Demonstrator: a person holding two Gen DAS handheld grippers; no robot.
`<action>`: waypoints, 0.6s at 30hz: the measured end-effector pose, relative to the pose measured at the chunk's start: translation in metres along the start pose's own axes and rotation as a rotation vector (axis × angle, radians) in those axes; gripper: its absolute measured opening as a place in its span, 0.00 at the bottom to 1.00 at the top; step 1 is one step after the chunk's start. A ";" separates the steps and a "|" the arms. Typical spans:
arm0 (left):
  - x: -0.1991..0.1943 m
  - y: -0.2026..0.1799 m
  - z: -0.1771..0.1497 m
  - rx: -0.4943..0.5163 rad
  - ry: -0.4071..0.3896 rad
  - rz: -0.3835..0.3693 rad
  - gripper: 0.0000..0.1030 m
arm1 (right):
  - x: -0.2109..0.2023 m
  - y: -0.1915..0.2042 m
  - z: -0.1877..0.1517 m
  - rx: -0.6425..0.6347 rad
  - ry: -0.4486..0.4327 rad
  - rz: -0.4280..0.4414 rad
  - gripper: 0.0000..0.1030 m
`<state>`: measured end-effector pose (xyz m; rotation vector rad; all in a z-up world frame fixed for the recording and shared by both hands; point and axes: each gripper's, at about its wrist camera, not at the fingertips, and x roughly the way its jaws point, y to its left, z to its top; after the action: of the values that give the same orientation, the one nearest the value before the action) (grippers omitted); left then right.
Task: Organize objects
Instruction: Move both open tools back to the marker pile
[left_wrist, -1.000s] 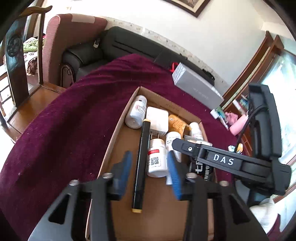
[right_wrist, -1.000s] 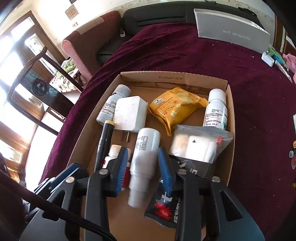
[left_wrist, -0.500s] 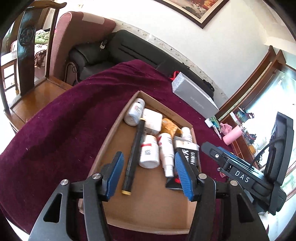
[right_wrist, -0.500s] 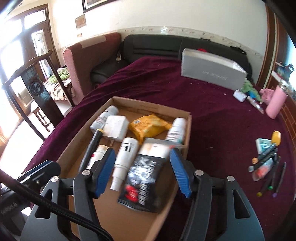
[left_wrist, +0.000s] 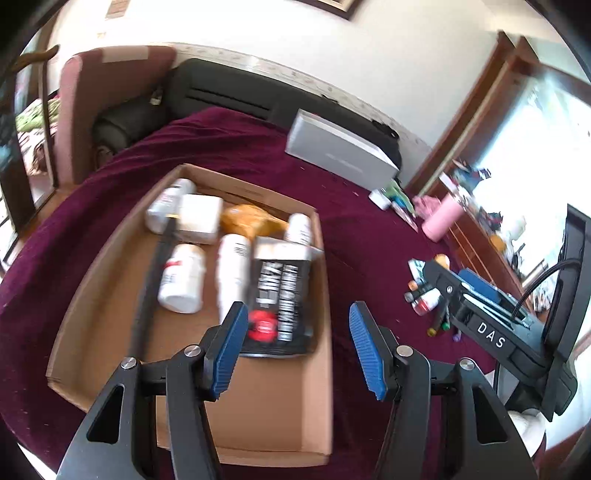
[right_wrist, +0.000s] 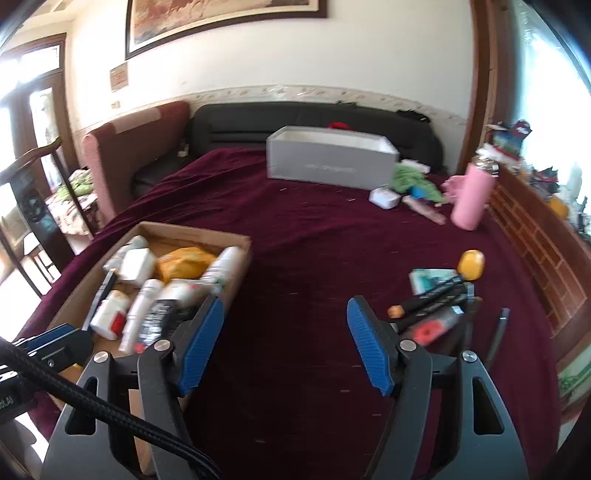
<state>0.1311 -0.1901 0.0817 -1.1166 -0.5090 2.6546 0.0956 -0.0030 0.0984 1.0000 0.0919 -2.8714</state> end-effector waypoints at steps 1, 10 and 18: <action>0.002 -0.007 0.000 0.011 0.007 -0.001 0.50 | -0.002 -0.007 -0.001 0.004 -0.008 -0.010 0.68; 0.023 -0.059 0.000 0.100 0.073 -0.007 0.50 | -0.004 -0.061 -0.008 0.059 -0.021 -0.040 0.69; 0.051 -0.102 0.009 0.141 0.151 -0.080 0.50 | 0.009 -0.140 -0.002 0.170 0.029 0.008 0.69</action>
<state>0.0960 -0.0821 0.0952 -1.2142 -0.3256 2.4710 0.0743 0.1355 0.0945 1.0672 -0.1568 -2.8968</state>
